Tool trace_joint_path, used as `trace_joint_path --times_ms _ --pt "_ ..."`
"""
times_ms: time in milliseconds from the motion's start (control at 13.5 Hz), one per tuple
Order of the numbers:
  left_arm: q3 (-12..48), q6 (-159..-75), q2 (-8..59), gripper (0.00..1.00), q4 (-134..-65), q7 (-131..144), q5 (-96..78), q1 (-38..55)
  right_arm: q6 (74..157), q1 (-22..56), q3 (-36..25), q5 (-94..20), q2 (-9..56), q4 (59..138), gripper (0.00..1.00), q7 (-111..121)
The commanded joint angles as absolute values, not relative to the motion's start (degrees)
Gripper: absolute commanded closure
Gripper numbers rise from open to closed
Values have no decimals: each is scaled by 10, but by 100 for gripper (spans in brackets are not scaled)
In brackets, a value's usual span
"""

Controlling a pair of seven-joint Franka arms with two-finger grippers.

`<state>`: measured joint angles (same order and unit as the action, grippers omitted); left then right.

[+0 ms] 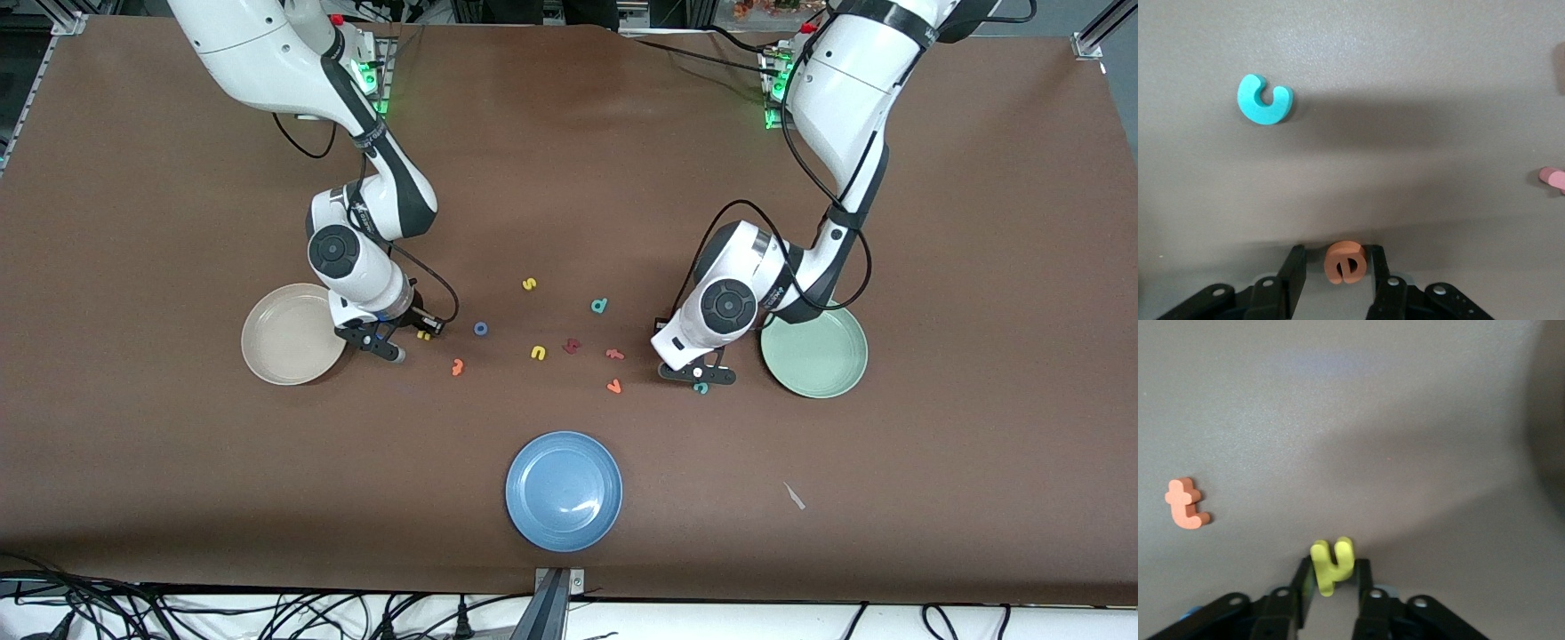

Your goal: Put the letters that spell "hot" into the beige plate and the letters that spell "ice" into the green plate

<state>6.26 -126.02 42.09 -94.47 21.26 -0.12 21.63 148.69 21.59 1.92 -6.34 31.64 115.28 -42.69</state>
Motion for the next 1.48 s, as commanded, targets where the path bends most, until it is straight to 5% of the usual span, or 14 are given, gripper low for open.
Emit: trace_joint_path --times_ms 0,296,666,1406 --pt "59 -1267 415 54 -952 217 -11 221 1498 219 23 -64 336 1145 87 -434" --pt "59 -1267 415 61 -953 216 -11 221 1491 221 23 -62 332 1127 91 -464" --pt "59 -1262 415 99 -951 214 -10 221 1370 219 -9 -40 302 1084 93 -390" --pt "43 -1163 331 94 -940 67 -3 139 1320 210 -145 -50 279 1093 94 92"
